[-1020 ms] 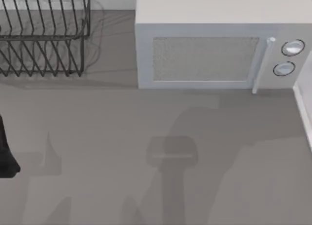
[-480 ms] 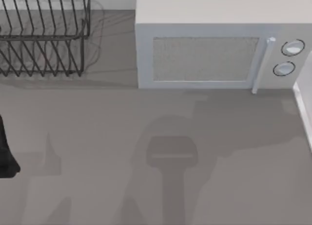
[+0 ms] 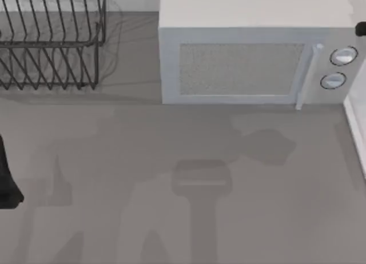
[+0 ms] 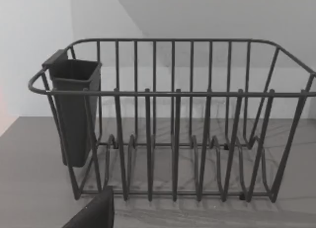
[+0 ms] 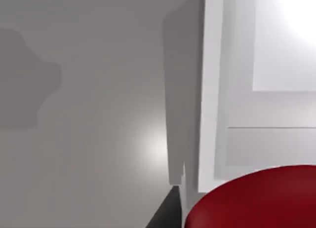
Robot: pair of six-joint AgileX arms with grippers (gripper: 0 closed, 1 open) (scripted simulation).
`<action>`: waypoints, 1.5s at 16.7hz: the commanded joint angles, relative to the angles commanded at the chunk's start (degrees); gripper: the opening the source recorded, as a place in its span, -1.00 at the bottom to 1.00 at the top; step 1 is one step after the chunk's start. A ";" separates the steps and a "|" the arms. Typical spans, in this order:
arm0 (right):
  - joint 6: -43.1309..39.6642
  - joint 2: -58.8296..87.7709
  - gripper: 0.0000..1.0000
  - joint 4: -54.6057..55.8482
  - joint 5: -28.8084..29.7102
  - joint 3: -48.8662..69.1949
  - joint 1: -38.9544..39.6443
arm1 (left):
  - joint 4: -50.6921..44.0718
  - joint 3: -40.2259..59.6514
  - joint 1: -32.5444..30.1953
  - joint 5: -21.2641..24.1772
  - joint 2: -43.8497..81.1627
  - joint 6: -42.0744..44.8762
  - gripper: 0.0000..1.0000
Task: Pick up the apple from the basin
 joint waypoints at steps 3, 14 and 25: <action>11.71 -1.46 -1.00 0.65 0.19 -2.11 11.81 | 0.00 0.00 0.00 0.00 0.00 0.00 1.00; 24.38 -1.68 -1.00 1.67 0.39 -6.02 24.33 | 0.00 0.00 0.00 0.00 0.00 0.00 1.00; 23.81 0.60 -1.00 20.84 -0.12 -25.92 25.77 | 0.00 0.00 0.00 0.00 0.00 0.00 1.00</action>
